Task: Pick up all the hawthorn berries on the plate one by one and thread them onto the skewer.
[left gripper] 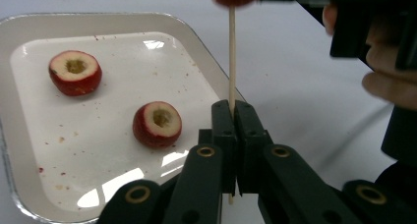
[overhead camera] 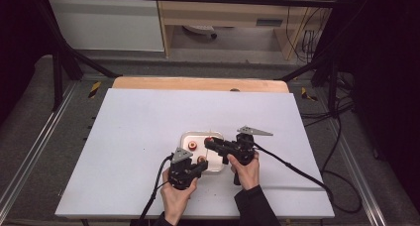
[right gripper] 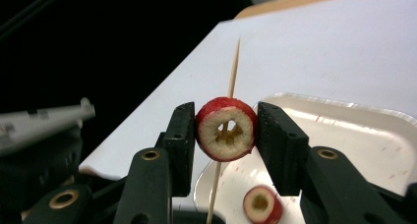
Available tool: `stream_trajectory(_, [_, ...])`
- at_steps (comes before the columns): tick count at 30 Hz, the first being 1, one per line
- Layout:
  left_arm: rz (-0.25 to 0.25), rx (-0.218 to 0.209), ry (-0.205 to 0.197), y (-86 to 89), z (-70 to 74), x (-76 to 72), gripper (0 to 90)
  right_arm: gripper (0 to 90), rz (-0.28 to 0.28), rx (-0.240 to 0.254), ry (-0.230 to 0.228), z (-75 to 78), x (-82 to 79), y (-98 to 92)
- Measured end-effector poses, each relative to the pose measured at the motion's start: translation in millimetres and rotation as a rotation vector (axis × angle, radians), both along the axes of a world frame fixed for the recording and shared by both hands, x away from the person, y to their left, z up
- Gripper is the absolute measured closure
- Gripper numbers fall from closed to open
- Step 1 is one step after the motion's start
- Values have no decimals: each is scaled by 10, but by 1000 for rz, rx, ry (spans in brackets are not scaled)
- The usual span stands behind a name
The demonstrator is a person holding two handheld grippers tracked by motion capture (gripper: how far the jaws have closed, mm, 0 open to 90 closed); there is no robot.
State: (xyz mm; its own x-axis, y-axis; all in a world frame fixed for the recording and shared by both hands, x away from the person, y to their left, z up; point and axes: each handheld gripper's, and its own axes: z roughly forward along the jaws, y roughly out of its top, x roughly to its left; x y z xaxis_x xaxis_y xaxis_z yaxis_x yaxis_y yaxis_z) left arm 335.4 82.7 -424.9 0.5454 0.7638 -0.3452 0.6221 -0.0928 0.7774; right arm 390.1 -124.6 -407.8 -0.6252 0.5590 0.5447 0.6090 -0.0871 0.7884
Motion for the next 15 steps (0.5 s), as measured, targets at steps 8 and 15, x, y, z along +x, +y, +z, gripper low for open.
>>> stream_trajectory(8, [9, 4, -13, 30, 26, 52, 887, 605, 27, -20, 6, -97, -67, 65])
stream_trajectory(15, [-3, 15, -17, 30, 33, 80, 887, 603, 32, -34, 4, -115, -87, 75])
